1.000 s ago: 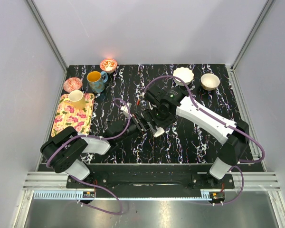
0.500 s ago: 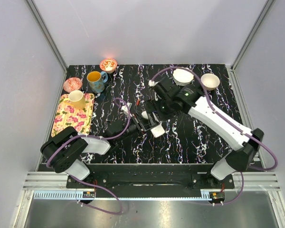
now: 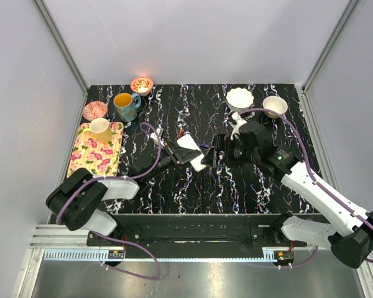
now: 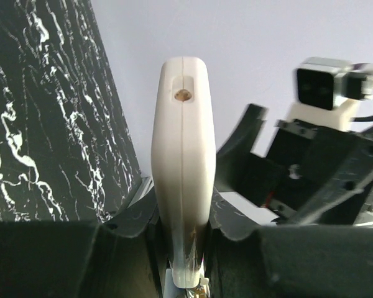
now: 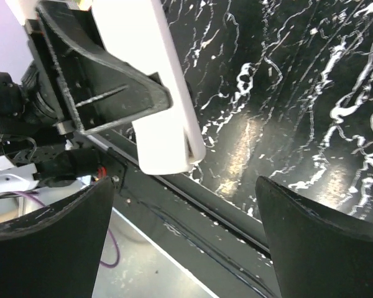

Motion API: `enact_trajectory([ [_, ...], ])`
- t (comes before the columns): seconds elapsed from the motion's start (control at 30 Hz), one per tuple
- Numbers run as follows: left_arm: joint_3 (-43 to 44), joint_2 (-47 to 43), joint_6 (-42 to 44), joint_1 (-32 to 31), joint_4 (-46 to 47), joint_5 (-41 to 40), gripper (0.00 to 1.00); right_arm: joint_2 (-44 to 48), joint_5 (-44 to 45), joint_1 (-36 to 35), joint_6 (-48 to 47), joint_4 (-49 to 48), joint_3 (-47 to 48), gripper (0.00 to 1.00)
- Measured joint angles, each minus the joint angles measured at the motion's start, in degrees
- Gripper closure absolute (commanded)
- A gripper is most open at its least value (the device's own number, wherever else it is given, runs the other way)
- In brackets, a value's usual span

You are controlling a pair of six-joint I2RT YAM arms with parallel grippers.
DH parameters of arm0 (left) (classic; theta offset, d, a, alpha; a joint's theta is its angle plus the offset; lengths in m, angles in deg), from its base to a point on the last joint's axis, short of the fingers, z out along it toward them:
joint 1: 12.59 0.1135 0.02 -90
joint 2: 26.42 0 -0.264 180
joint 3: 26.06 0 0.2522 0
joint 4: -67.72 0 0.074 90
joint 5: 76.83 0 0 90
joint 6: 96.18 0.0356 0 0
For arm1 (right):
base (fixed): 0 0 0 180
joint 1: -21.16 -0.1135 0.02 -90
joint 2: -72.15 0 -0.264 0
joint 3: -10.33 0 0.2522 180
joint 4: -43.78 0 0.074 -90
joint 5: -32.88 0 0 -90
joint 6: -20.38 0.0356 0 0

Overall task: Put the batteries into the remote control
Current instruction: Load the battery cover into the remote control.

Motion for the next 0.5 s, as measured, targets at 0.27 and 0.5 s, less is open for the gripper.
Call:
enact_trajectory([
  [0.27,1.1,-3.6,0.0,0.6,-1.7,1.1,1.00,1.6,-8.9,3.8,8.9,-14.4,-9.7,0.05],
  [0.5,1.2,-4.7,0.0,0.6,-2.4,1.5,1.00,2.1,-15.1,5.7,13.5,-24.4,-13.6,0.27],
])
